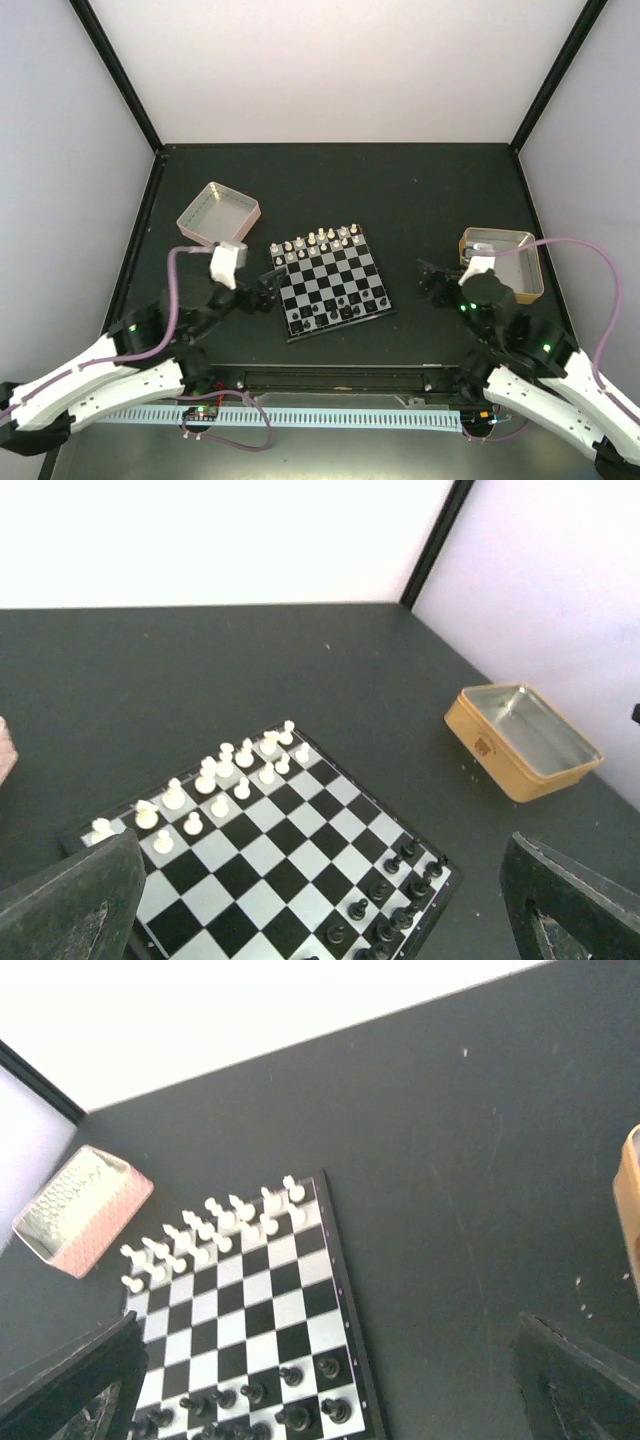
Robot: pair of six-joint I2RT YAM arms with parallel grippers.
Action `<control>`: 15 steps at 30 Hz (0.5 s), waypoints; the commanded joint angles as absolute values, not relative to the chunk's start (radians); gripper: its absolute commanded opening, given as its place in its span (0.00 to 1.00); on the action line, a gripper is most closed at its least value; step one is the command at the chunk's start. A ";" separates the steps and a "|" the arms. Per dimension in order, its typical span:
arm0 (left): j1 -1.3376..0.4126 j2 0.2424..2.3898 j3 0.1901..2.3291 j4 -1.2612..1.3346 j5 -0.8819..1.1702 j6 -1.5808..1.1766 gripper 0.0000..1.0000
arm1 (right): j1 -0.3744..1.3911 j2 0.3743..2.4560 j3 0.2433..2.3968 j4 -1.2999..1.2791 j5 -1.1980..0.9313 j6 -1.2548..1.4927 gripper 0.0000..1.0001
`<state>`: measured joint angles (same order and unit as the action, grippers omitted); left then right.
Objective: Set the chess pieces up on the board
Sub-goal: Reset both arms
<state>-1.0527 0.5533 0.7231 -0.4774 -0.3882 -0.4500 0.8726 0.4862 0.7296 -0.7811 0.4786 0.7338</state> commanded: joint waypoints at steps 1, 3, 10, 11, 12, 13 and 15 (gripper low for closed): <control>-1.046 0.407 0.787 -0.650 -0.473 -0.445 0.99 | 0.868 0.418 0.814 -0.886 0.576 0.699 1.00; -1.046 0.354 0.815 -0.686 -0.505 -0.434 0.99 | 0.868 0.411 0.848 -0.917 0.616 0.694 1.00; -1.046 0.283 0.932 -0.806 -0.636 -0.411 0.99 | 0.868 0.392 0.919 -0.941 0.724 0.668 1.00; -1.046 0.282 0.944 -0.821 -0.650 -0.412 0.99 | 0.868 0.386 0.922 -0.937 0.729 0.666 1.00; -1.047 0.280 0.952 -0.835 -0.658 -0.415 0.99 | 0.868 0.380 0.927 -0.934 0.733 0.664 1.00; -1.046 0.279 0.957 -0.844 -0.662 -0.415 0.99 | 0.868 0.371 0.930 -0.931 0.735 0.663 1.00; -1.046 0.273 0.959 -0.851 -0.664 -0.416 0.99 | 0.868 0.358 0.935 -0.929 0.735 0.662 1.00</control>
